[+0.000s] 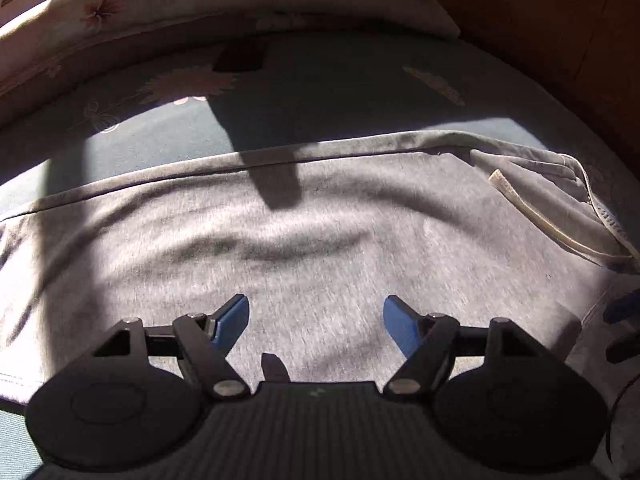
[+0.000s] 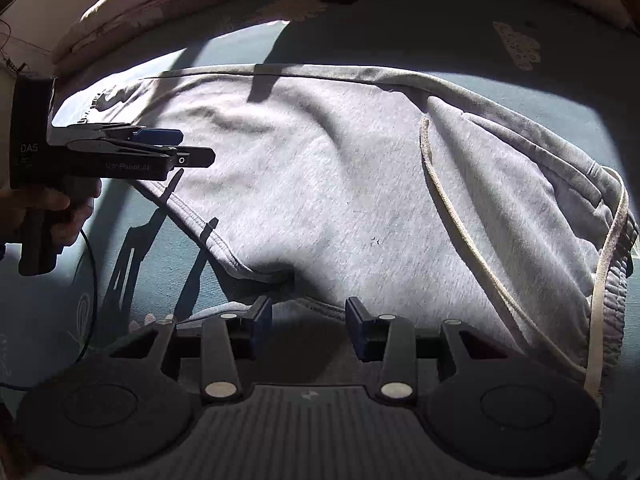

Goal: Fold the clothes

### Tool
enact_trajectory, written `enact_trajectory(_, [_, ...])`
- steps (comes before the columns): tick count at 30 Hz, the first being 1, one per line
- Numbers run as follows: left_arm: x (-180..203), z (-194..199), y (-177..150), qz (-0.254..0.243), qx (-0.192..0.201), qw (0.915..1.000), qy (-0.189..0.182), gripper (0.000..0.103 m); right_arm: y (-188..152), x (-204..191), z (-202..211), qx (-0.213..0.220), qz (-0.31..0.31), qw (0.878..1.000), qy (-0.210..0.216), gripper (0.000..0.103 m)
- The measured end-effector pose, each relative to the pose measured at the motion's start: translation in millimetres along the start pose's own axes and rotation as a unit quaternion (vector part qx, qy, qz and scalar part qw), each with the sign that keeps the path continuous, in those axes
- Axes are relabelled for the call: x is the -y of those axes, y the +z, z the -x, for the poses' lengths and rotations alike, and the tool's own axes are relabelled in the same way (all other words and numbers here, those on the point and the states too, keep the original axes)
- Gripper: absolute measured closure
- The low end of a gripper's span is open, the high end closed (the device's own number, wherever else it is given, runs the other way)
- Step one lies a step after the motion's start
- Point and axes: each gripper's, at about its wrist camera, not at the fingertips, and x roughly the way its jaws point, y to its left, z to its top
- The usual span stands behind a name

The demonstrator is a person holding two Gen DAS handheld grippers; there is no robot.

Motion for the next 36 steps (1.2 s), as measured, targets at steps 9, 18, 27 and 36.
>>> enact_trajectory(9, [-57,44,-37,0.32,-0.052,0.938,-0.121,0.032,-33,-5,3,-0.005,-0.055,0.998,0.041,0.055])
enact_trajectory(18, [-9,6,-80,0.485,-0.095,0.8361,-0.239,0.031,-34,-7,0,0.015,-0.09,0.993,0.072,0.055])
enact_trajectory(27, [8,-11,-81,0.536,-0.06,0.7999,-0.264,0.027,-27,-7,-2,0.029,-0.094,0.992,0.082,0.055])
enact_trajectory(36, [-21,14,-49,0.522,0.055,0.8006,-0.289,0.028,-13,-20,-8,0.041,-0.044,0.995,0.076,0.055])
